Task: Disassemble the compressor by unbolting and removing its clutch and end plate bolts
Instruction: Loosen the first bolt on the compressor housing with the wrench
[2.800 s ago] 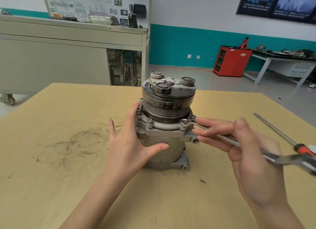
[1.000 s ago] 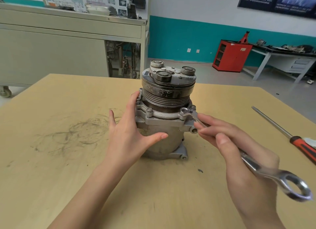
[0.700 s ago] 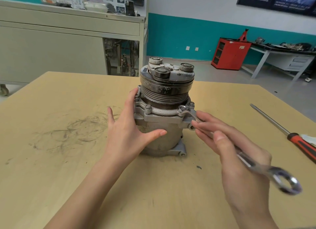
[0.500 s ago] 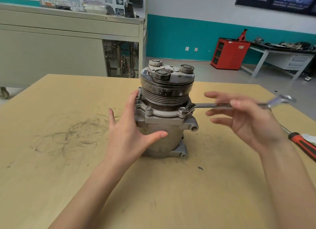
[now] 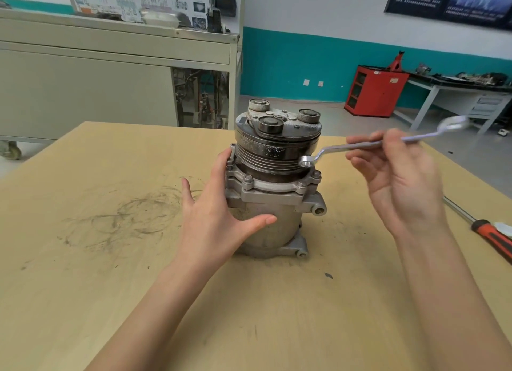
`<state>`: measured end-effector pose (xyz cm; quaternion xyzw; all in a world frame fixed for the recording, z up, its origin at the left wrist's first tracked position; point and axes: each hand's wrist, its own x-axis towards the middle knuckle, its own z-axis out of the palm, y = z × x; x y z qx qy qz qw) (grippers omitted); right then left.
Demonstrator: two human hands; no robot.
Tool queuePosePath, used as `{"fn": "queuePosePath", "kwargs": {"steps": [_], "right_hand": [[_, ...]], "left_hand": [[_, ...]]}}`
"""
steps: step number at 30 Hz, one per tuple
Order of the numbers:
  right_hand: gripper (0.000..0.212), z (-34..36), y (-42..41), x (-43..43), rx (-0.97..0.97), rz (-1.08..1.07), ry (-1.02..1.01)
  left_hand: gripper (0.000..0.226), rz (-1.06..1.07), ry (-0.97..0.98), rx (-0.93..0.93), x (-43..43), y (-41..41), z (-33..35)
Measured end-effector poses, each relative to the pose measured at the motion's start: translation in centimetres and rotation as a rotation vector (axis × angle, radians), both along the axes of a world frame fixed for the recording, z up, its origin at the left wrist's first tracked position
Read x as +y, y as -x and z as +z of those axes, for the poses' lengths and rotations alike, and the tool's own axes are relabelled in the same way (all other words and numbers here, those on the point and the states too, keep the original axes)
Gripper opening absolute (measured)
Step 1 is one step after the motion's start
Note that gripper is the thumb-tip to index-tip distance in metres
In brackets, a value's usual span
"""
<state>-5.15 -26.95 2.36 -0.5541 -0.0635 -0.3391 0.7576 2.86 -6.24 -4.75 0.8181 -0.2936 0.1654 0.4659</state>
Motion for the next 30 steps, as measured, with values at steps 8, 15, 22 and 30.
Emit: {"fn": "queuePosePath", "kwargs": {"steps": [8,15,22,30], "right_hand": [[0.016,-2.9,4.9,6.4,-0.167,-0.391,0.605],[0.014,-5.0,5.2,6.8,-0.190,-0.442,0.656],[0.016,-5.3,5.2,6.1,-0.212,-0.381,0.622],[0.018,-4.0,3.5,3.4,-0.147,-0.146,0.252]], "left_hand": [[0.102,0.023,-0.021,0.012,0.1,0.3,0.4],[0.101,0.023,-0.016,-0.002,0.0,0.2,0.4],[0.101,0.014,-0.005,0.001,0.0,0.0,0.2],[0.103,0.008,0.001,0.005,0.0,-0.2,-0.1]]}}
